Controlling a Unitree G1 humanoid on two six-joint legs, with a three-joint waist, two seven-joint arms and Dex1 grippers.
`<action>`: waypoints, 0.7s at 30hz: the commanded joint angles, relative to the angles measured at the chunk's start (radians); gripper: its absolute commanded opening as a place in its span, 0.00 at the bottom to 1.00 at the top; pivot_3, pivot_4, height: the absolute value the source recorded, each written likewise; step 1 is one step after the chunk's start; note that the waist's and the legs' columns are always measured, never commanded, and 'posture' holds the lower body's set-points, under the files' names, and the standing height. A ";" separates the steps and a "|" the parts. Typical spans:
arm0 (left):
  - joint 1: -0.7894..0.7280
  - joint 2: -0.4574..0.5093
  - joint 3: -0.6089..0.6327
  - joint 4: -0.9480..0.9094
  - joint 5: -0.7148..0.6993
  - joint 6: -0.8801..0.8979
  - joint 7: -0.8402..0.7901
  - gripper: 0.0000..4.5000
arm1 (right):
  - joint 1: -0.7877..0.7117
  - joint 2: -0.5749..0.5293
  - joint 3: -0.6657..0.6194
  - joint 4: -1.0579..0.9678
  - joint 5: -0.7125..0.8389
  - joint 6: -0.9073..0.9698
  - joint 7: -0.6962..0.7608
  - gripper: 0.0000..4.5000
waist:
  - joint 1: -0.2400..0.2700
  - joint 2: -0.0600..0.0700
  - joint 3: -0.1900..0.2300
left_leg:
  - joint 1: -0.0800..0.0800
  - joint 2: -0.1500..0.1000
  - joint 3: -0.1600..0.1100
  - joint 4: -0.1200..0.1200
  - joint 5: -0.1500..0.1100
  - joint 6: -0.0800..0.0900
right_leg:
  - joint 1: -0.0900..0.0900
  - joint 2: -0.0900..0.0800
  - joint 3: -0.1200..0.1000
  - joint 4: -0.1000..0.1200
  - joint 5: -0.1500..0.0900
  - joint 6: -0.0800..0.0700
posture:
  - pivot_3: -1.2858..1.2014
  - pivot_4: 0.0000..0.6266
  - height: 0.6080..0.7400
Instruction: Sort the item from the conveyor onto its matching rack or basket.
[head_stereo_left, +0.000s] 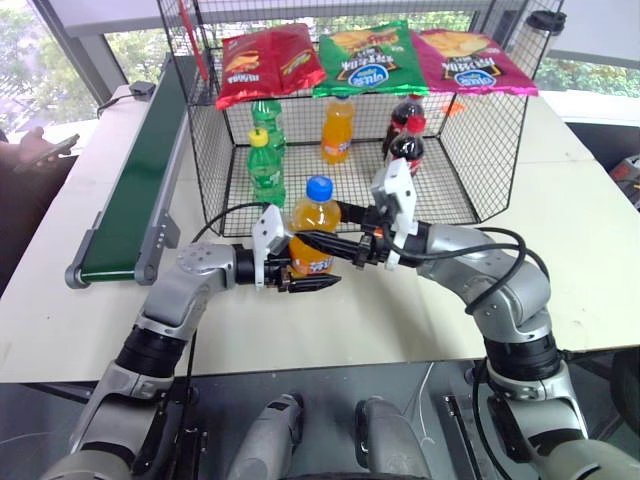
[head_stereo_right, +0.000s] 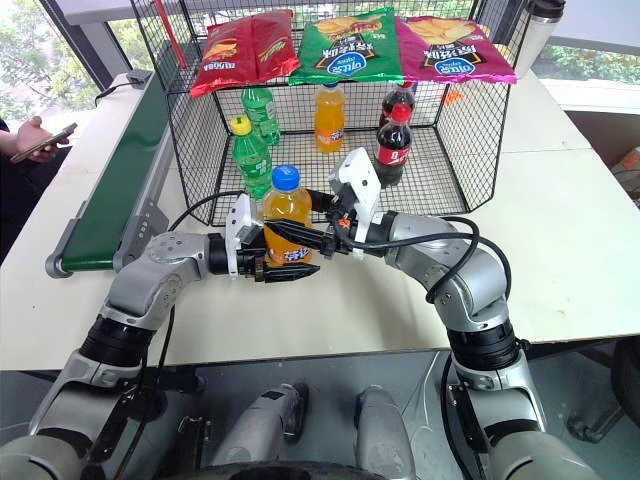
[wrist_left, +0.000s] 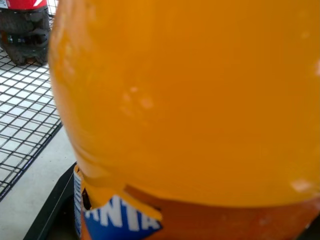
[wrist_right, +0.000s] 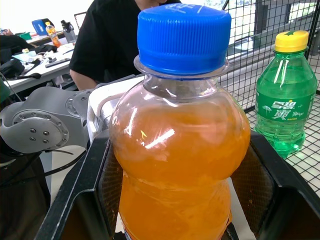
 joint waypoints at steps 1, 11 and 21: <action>-0.010 -0.005 0.037 -0.039 -0.007 0.014 0.037 0.78 | -0.024 0.006 0.001 -0.022 -0.017 -0.016 -0.026 0.55 | 0.000 0.000 0.000 | 0.000 0.000 0.000 0.000 0.000 0.000 | 0.000 0.000 0.000 0.000 0.000 0.000 | 0.52 0.24 0.99; -0.006 0.012 0.057 -0.071 -0.046 0.079 0.015 1.00 | -0.020 0.004 0.003 -0.026 -0.021 -0.013 -0.028 0.55 | 0.000 0.000 0.000 | 0.000 0.000 0.000 0.000 0.000 0.000 | 0.000 0.000 0.000 0.000 0.000 0.000 | 0.52 0.24 0.99; 0.046 0.065 0.161 -0.107 0.001 0.009 0.131 1.00 | -0.012 0.002 -0.003 -0.022 -0.043 -0.023 -0.042 0.55 | -0.001 0.000 0.000 | 0.000 0.000 0.000 0.000 0.000 -0.001 | 0.000 0.000 0.000 0.001 0.000 0.000 | 0.52 0.24 0.99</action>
